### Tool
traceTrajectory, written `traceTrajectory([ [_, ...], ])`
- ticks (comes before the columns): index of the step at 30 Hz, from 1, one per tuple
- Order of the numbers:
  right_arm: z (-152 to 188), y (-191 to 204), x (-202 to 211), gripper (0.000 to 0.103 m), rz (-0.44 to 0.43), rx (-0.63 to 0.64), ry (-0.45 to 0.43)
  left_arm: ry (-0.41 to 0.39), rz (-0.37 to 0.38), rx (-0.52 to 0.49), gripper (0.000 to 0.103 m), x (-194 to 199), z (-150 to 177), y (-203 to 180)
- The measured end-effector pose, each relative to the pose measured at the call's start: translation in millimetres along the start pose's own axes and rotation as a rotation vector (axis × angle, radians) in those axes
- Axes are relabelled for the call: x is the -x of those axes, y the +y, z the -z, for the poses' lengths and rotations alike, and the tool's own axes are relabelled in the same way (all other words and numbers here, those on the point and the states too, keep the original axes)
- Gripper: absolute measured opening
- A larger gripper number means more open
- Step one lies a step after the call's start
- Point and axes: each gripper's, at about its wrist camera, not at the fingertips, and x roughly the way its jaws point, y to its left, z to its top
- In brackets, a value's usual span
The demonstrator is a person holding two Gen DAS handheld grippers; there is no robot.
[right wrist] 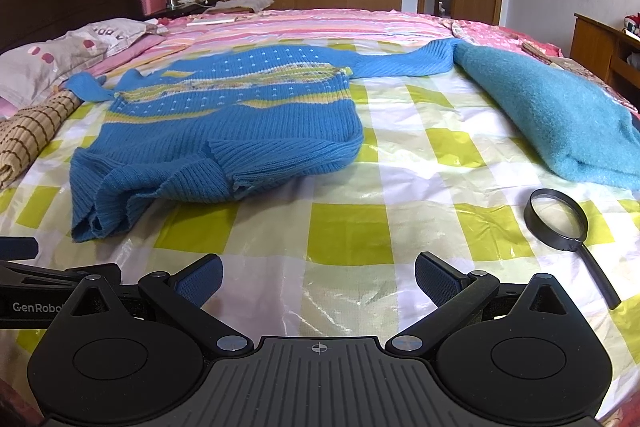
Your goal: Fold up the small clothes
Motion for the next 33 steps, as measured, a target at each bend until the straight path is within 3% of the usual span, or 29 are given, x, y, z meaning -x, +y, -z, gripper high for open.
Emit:
traceTrajectory([
  [33,-46.9,8.4,-32.9,0.096,-0.082,-0.007,-0.018,-0.014,0.016,0.041,0.103,-14.7,-29.8,22.2],
])
